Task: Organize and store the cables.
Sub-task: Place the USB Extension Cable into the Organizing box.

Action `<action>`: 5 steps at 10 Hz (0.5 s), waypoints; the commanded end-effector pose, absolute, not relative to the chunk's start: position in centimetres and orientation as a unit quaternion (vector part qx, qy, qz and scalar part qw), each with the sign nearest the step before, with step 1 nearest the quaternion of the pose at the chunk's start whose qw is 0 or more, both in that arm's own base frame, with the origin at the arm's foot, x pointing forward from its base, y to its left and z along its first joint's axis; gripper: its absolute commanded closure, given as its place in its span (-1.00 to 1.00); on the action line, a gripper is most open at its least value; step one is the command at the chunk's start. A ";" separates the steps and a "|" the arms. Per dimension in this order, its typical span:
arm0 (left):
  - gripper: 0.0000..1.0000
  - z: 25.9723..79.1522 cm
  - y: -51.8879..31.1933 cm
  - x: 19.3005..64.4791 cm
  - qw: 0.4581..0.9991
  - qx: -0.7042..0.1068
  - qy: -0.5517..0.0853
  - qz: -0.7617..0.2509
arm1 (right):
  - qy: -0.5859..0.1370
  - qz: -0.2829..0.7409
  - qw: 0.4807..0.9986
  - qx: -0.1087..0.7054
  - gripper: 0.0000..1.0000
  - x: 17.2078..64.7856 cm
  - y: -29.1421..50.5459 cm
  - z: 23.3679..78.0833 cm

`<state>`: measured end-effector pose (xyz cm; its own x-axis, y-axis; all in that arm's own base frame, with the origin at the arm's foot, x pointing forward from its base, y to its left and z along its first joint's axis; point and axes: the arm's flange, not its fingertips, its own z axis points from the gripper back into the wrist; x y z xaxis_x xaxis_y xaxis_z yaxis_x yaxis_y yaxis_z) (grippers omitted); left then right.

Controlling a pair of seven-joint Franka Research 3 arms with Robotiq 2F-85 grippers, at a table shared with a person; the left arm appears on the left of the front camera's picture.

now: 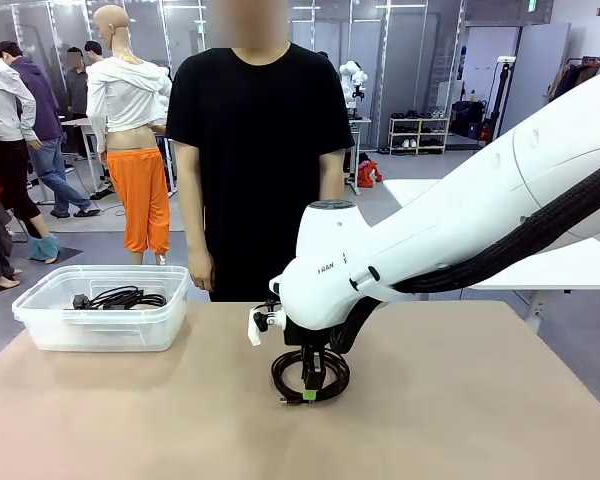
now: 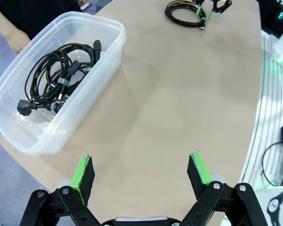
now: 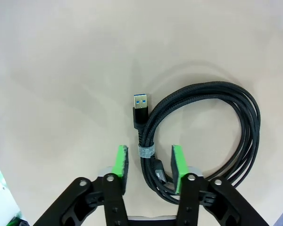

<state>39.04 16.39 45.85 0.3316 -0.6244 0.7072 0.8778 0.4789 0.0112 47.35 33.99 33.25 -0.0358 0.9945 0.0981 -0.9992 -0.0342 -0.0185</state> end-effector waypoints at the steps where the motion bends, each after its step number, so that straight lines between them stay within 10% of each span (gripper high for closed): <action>1: -1.00 46.4 16.4 38.9 0.798 -0.194 -0.322 -0.471 | -0.057 0.705 0.706 0.041 -0.70 47.1 33.5 33.5; 5: -1.00 46.7 14.9 39.1 0.779 -0.206 -0.330 -0.491 | -0.102 0.681 0.724 0.048 -1.00 46.9 29.7 36.6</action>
